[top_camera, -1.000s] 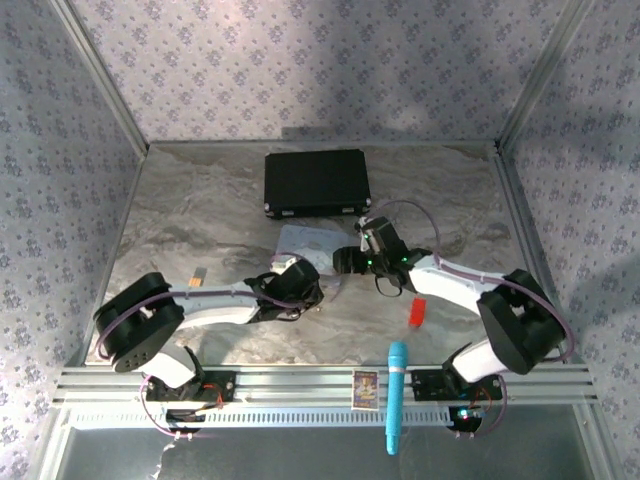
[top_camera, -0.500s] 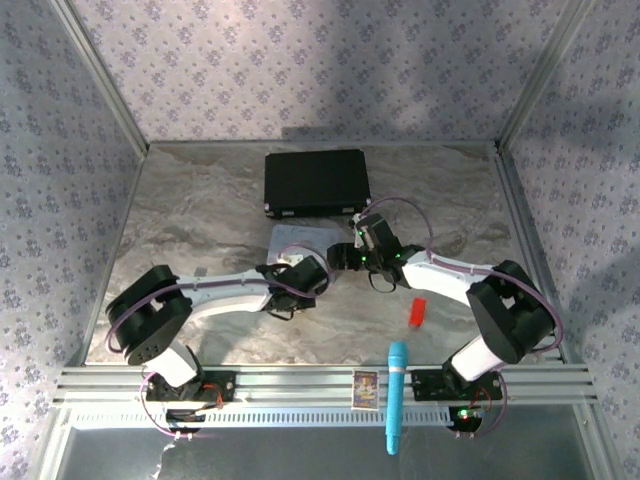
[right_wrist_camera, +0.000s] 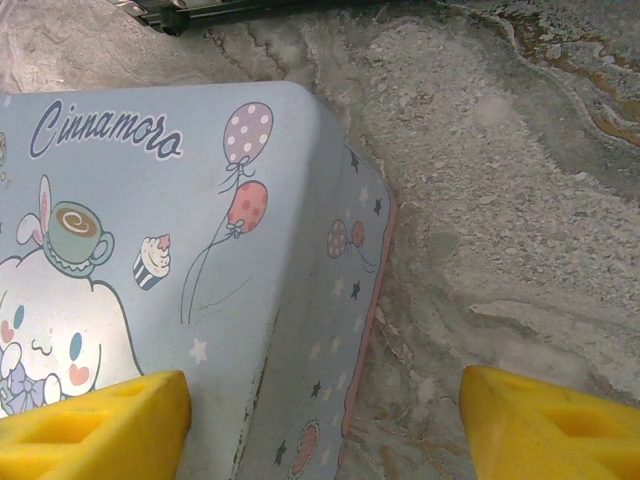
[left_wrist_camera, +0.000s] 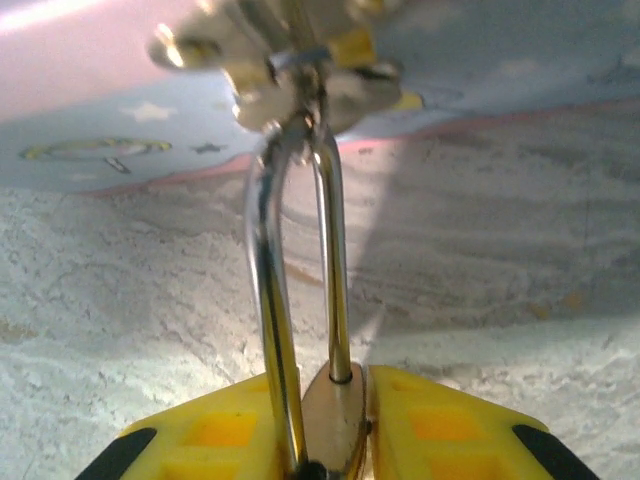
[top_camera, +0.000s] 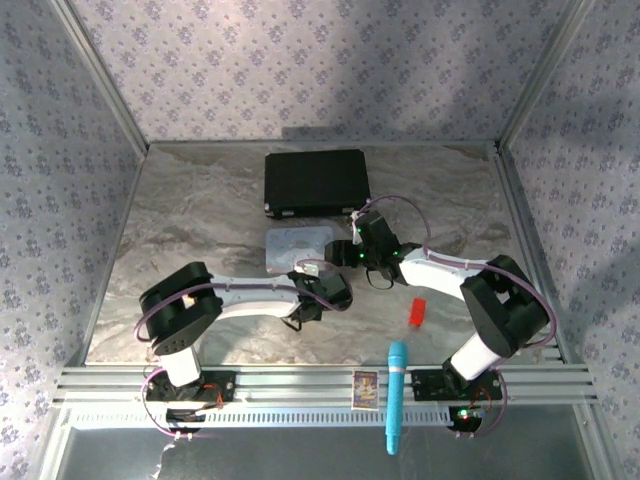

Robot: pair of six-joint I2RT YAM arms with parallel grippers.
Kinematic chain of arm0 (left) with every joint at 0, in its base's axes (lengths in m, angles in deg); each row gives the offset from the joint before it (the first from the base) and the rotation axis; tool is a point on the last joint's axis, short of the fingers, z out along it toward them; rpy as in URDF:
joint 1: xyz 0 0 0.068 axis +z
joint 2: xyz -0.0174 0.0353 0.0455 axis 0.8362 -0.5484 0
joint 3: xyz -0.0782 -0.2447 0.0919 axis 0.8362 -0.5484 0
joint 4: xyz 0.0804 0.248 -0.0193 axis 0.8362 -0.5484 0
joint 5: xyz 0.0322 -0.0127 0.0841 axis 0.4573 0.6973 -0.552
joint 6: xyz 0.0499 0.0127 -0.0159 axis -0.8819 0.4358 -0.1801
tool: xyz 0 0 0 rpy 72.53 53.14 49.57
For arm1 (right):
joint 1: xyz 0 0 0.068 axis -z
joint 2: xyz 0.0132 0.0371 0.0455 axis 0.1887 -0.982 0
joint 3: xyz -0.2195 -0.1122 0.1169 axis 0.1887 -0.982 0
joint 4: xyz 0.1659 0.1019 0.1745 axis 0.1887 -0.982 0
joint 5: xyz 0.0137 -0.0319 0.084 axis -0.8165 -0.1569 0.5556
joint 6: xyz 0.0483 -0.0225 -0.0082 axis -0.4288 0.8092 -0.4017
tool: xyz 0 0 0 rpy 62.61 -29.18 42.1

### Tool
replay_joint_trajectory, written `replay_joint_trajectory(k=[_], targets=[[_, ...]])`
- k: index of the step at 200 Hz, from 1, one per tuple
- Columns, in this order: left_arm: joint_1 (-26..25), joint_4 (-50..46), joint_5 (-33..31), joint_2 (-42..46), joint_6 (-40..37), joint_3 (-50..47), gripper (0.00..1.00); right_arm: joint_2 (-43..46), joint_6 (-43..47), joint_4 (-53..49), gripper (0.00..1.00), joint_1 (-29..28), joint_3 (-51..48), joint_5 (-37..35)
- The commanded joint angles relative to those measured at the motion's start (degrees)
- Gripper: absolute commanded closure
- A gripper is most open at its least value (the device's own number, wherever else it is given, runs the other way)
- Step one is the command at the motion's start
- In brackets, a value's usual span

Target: Unlock the padlock with the key

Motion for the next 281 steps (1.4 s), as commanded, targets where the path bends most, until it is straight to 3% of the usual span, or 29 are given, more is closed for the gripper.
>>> replay_joint_trajectory(k=[1,112,143,225,251,281], targets=[[-1.1,-5.8,-2.0,-1.1,0.6,2.1,0.75,-3.4,-0.3,-9.2,0.28,0.6,-2.3,-4.5],[-3.5,-18.1,-7.2,-8.6,1.7,10.3,0.86,-1.9,-1.4,-8.2,0.29,0.5,-3.3,-3.4],[-5.0,-16.7,-7.6,-8.5,1.0,11.4,0.76,-2.4,-1.8,-7.7,0.29,0.4,-3.4,-3.2],[-6.9,-17.2,-6.4,-10.4,1.7,13.6,0.76,-2.3,-1.9,-7.3,0.28,0.2,-3.5,-3.1],[-7.0,-16.0,-6.2,-7.3,1.2,12.5,0.72,-0.7,-1.5,-5.7,0.28,0.3,-4.1,-2.2],[-6.5,-12.9,-6.3,-0.7,0.0,9.9,0.6,1.4,1.1,-6.5,0.27,1.3,-1.7,0.2]])
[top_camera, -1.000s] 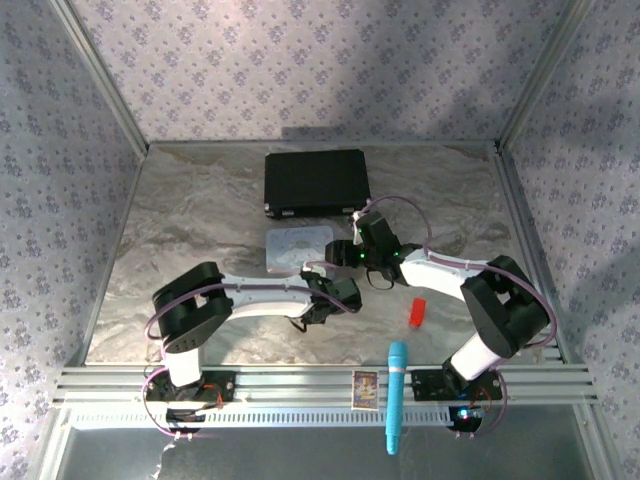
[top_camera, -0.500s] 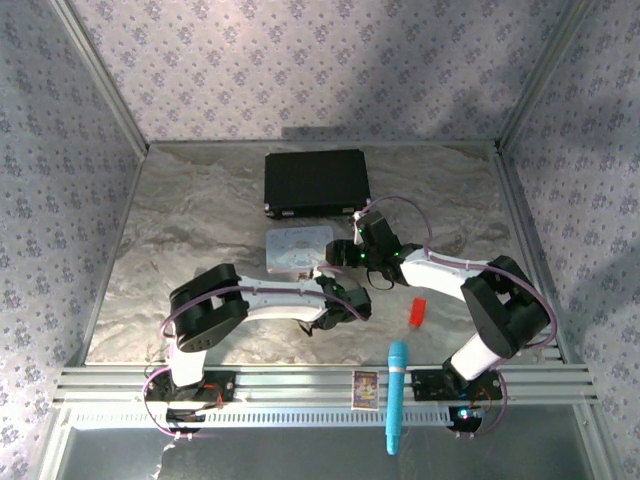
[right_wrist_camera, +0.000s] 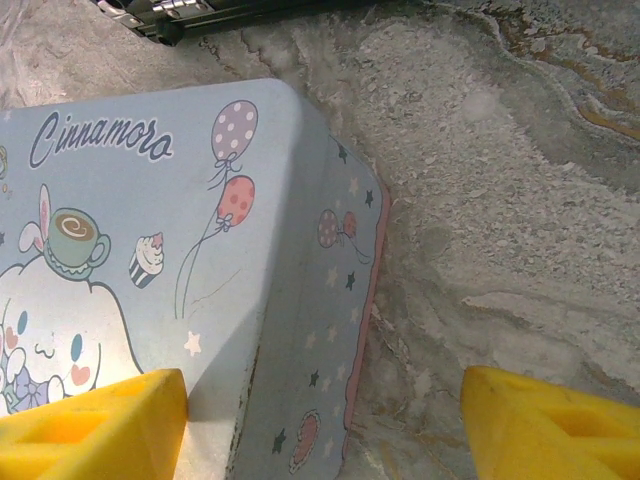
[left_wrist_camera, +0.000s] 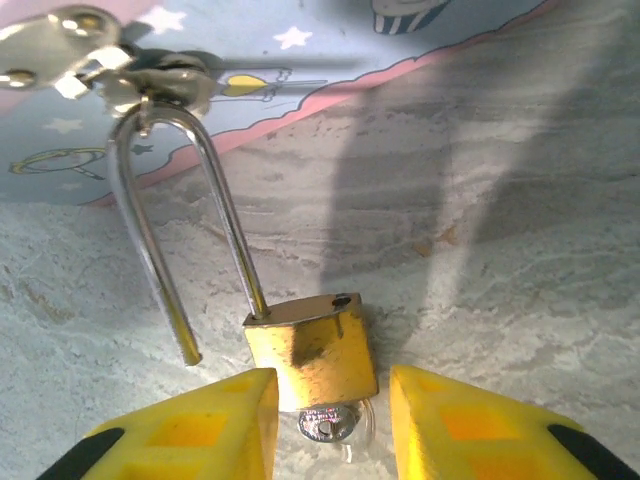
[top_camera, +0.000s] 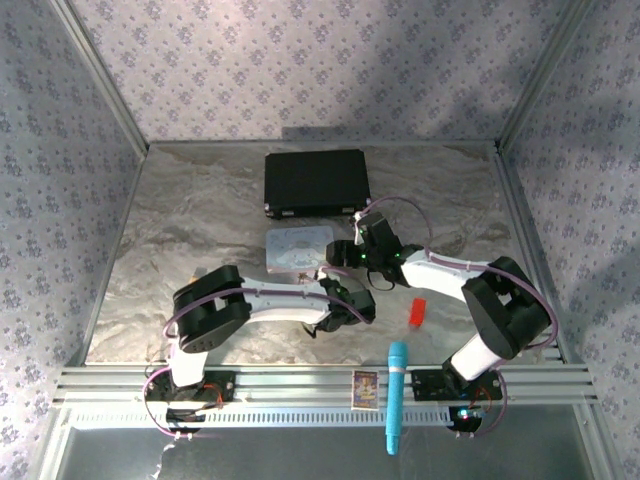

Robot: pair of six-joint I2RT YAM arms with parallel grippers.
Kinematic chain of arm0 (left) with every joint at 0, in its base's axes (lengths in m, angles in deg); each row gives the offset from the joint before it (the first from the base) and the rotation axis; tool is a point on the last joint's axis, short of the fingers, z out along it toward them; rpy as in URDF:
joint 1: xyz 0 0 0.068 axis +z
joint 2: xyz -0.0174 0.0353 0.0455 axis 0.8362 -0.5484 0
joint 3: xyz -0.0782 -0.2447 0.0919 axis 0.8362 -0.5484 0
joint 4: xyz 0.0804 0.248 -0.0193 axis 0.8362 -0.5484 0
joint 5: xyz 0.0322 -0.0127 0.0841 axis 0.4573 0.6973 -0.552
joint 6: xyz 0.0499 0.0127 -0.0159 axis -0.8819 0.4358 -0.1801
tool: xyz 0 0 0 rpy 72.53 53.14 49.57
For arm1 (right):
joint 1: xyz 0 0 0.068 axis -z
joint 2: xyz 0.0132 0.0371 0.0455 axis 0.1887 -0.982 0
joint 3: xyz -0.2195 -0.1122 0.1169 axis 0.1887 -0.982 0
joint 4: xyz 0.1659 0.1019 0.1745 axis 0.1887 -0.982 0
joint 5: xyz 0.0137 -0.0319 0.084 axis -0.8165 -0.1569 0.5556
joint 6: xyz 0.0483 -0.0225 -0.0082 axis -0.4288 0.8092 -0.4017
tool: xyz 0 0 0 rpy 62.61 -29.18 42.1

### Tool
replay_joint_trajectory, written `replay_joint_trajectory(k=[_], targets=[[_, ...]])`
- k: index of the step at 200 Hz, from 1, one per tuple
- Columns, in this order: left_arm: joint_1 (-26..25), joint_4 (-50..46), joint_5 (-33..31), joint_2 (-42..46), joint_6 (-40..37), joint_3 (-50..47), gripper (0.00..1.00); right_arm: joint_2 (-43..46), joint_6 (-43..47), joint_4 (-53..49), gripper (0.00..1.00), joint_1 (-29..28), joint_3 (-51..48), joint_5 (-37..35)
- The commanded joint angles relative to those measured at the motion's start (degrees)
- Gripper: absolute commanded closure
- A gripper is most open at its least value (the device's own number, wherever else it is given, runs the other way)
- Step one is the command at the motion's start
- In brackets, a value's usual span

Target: Unlock the padlock with the key

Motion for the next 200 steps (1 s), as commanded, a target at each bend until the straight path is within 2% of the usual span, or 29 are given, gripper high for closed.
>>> replay_joint_trajectory(k=[1,33,50,60,72,97,114,135,151,180,200], targets=[[-0.1,0.3,-0.6,7.2,-0.1,-2.0,0.6,0.3,2.8,-8.0,0.27,1.0,-0.2,0.1],[2.7,4.8,1.8,14.2,-1.3,-6.5,0.57,2.3,5.7,-10.8,0.25,1.5,3.6,1.0],[4.3,6.9,2.9,17.7,-1.8,-9.3,0.52,4.6,6.1,-10.9,0.21,1.5,3.8,0.6],[4.9,8.7,3.3,20.1,-2.2,-11.1,0.43,6.5,6.1,-10.7,0.16,1.5,3.5,0.3],[5.4,10.7,3.7,23.6,-2.7,-13.7,0.34,9.0,5.5,-10.8,0.02,1.4,2.7,-0.1],[7.4,20.4,7.7,32.6,-4.0,-21.0,0.13,14.7,6.0,-10.7,0.01,0.9,0.2,1.7],[10.0,28.8,12.8,39.6,-4.2,-27.5,0.01,18.7,5.7,-10.3,0.01,-0.3,-2.4,2.4],[14.3,39.2,19.5,48.4,-2.7,-36.0,0.0,21.5,6.1,-11.0,0.01,-3.2,-4.4,3.4],[17.5,42.3,21.7,53.9,-0.8,-40.5,0.0,20.9,4.8,-10.6,0.01,-6.7,-4.9,3.1],[21.5,36.7,21.6,59.0,-1.0,-41.5,0.0,14.4,4.2,-7.1,0.03,-15.5,-4.4,-1.7],[22.7,33.8,21.7,60.6,-1.3,-41.2,0.0,7.8,2.3,-2.7,0.13,-18.2,-3.5,-1.4]])
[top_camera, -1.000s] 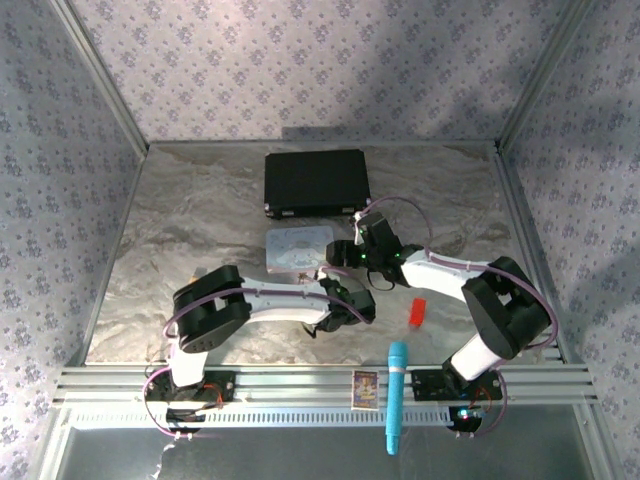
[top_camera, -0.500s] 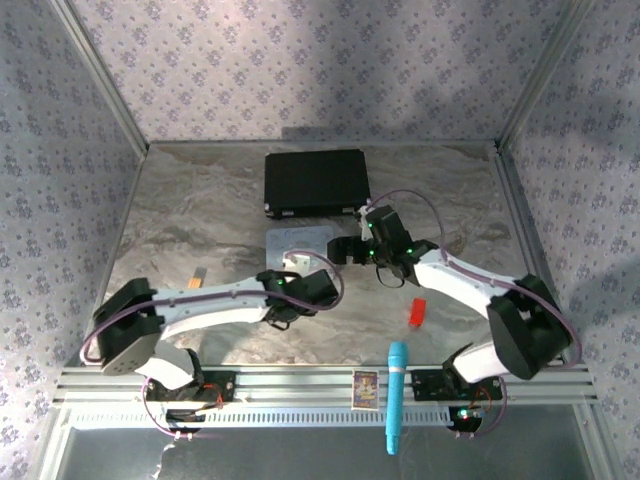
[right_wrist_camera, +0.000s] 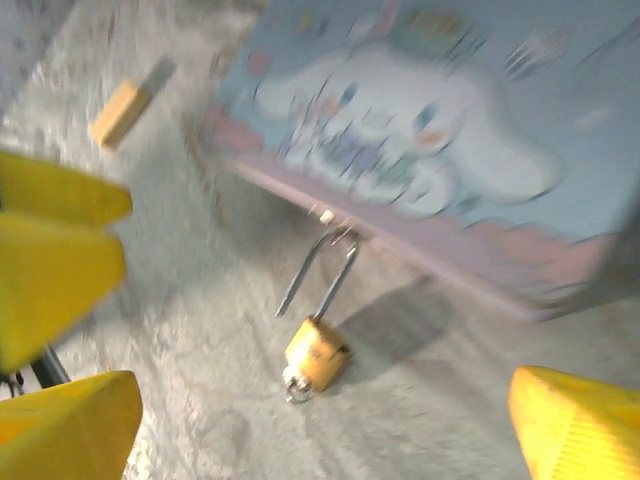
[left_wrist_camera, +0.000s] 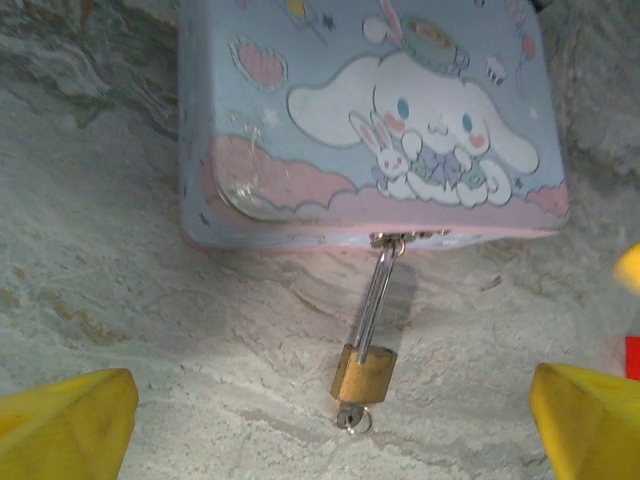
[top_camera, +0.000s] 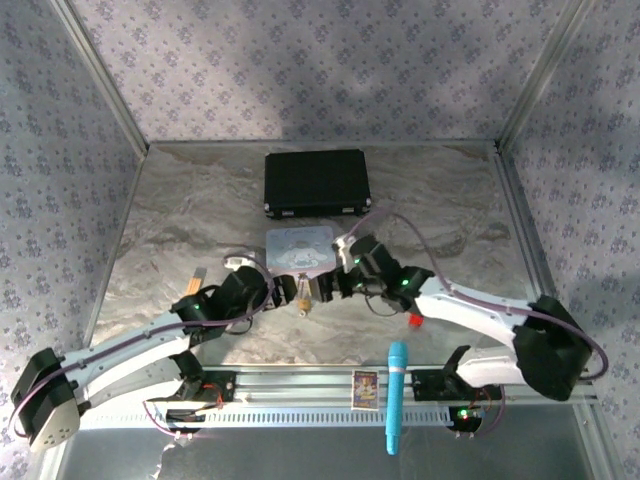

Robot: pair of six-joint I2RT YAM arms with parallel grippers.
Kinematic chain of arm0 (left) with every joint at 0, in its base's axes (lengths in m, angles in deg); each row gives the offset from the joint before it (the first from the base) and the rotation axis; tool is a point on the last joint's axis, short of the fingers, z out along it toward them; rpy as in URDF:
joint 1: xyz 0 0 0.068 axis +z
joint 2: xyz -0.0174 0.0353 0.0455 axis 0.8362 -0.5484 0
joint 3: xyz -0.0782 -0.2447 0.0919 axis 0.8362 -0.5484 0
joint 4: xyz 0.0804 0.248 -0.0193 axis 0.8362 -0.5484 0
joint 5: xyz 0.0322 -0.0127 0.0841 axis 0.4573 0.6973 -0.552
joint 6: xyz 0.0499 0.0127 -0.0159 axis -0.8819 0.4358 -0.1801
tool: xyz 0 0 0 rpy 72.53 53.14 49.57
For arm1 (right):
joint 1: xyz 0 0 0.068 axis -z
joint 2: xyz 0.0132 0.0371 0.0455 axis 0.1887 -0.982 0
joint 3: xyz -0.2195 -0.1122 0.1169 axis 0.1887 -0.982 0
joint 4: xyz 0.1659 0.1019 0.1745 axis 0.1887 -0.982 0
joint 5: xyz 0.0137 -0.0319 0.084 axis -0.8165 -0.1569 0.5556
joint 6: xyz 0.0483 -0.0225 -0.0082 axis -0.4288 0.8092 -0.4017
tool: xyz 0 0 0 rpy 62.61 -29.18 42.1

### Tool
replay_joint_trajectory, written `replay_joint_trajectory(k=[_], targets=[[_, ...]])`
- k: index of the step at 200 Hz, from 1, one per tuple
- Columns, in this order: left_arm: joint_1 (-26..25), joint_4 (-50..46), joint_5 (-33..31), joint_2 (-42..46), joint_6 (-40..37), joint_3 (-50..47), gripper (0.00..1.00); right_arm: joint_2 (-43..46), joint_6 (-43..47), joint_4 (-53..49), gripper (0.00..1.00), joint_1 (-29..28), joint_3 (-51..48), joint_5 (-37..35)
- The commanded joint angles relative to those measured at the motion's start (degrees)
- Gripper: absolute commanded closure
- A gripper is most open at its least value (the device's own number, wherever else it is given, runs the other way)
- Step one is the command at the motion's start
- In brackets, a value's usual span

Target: Unlock the padlock with the key

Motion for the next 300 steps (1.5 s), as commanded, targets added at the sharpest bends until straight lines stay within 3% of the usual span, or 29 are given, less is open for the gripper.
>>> replay_joint_trajectory(k=[1,11,73,137,220,262,300], targets=[[1.2,-1.5,1.8,2.2,0.4,1.0,0.0,-6.3,-2.5,4.6,0.14,-2.4,0.7,-1.7],[1.5,-1.9,1.7,3.2,0.6,0.8,0.0,-9.1,-3.5,6.9,0.21,-3.1,1.0,-1.0],[2.1,0.1,2.8,5.8,4.5,-3.4,0.0,-18.9,-3.8,7.0,0.43,-6.0,4.8,-4.0],[2.1,-0.6,1.7,6.4,4.4,-3.9,0.0,-24.3,-4.2,6.8,0.46,-6.4,7.0,-6.4],[2.1,-2.6,0.1,6.2,4.0,-3.3,0.0,-23.6,-8.5,10.8,0.71,-6.2,0.8,-4.1],[2.1,-9.9,-3.7,2.6,-4.5,3.3,0.0,-19.5,-14.1,19.2,0.83,-3.2,-5.9,-0.9],[0.8,-18.9,-12.5,-7.4,-24.2,15.7,0.0,-16.7,-16.0,23.7,0.91,-1.5,-9.9,1.0]])
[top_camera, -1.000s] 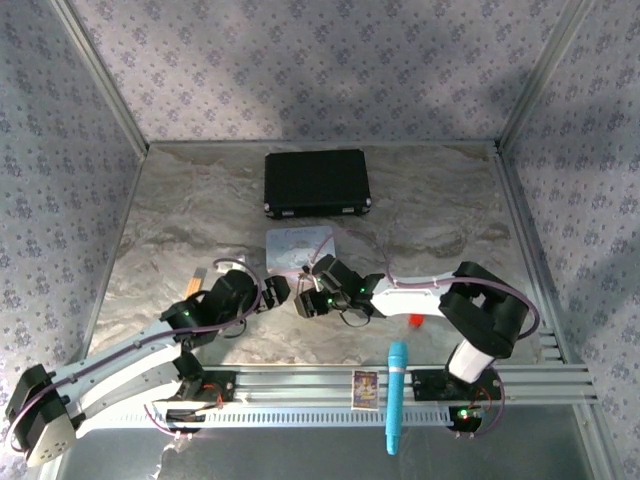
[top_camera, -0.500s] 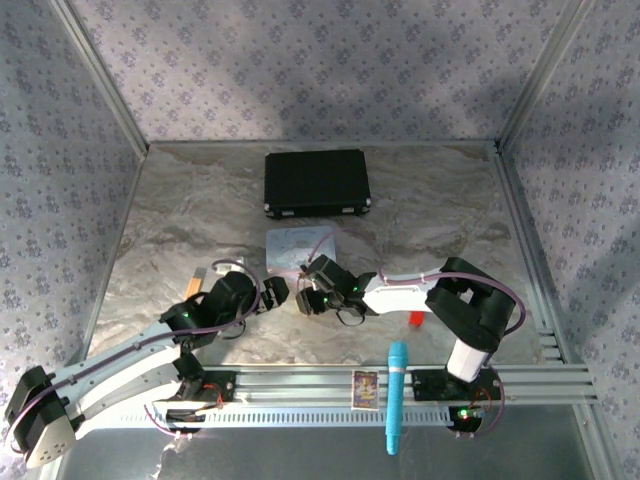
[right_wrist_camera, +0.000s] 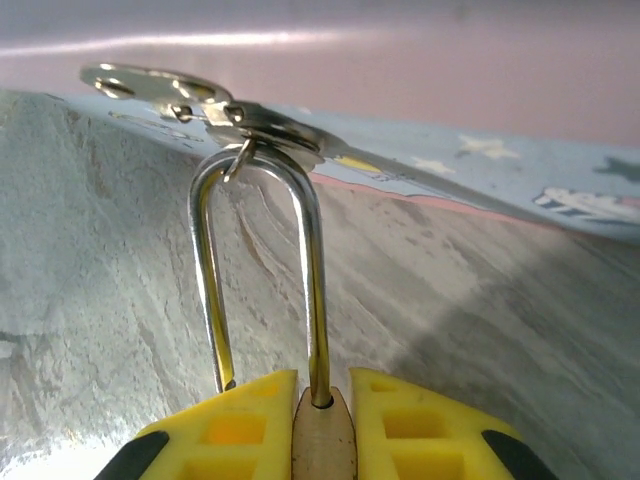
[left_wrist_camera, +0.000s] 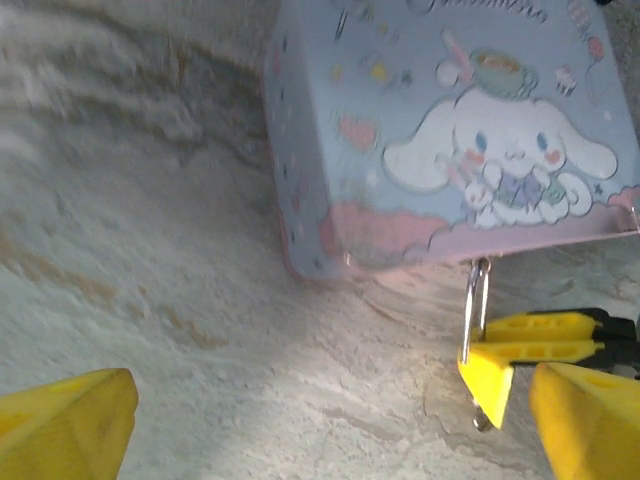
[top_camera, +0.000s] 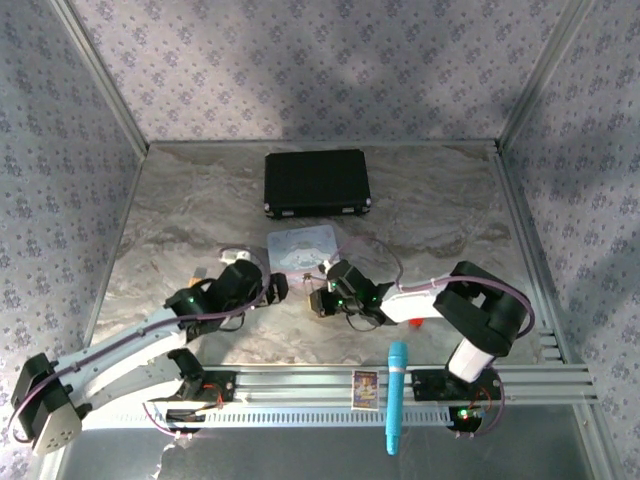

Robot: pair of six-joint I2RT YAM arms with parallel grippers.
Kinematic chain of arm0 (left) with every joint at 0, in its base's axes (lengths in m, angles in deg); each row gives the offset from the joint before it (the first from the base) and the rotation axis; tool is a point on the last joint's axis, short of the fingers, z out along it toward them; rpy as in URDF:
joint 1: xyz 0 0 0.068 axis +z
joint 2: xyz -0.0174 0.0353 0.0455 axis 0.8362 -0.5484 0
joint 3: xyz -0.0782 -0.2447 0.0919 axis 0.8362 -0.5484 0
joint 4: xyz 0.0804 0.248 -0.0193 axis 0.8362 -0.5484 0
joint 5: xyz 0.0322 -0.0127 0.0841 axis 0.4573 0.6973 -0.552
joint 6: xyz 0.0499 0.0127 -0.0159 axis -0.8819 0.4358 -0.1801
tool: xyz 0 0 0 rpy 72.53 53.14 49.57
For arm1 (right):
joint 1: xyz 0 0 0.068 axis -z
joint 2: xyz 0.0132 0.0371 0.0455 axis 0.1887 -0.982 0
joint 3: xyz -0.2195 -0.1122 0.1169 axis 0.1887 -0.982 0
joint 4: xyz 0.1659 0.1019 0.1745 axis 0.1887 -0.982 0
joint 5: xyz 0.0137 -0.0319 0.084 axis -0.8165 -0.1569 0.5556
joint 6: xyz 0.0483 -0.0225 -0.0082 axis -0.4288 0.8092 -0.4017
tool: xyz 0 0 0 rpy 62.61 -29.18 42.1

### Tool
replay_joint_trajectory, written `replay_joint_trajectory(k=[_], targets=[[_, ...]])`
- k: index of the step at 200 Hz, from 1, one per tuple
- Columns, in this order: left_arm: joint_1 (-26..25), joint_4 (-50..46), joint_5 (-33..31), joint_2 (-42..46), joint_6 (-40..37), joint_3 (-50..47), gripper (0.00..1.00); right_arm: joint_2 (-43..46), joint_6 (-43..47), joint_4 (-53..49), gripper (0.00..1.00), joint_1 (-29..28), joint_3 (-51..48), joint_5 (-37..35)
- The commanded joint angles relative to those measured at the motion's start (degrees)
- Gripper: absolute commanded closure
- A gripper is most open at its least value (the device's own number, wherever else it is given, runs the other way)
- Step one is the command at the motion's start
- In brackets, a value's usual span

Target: Unlock the padlock with the key

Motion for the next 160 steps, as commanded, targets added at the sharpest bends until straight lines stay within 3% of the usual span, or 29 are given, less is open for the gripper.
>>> replay_joint_trajectory(k=[1,43,74,130,145,151,160], targets=[[-0.7,-6.8,-7.7,-5.2,-15.5,8.2,0.0,1.5,-3.7,1.8,0.91,1.5,-3.5,3.0],[-3.1,-9.0,-12.2,-20.4,-35.1,20.2,0.0,3.0,-5.7,4.9,0.93,3.7,-7.0,5.1],[-5.1,-2.6,-8.7,-27.9,-49.0,21.4,0.0,2.9,-9.5,10.8,0.94,5.0,-10.3,5.7],[-8.1,-0.5,-11.6,-33.8,-52.0,19.5,0.08,1.0,-16.5,19.6,0.95,4.9,-12.5,4.5],[-8.6,-1.5,-13.6,-36.1,-51.0,19.5,0.15,0.8,-17.6,21.1,0.95,5.1,-13.0,3.9],[-8.3,-1.8,-12.4,-36.8,-50.4,19.5,0.31,0.7,-17.6,21.2,0.95,5.0,-12.8,3.8],[-7.8,-1.6,-10.9,-37.4,-49.0,19.4,0.42,0.4,-17.7,21.2,0.95,4.7,-12.5,3.5]])
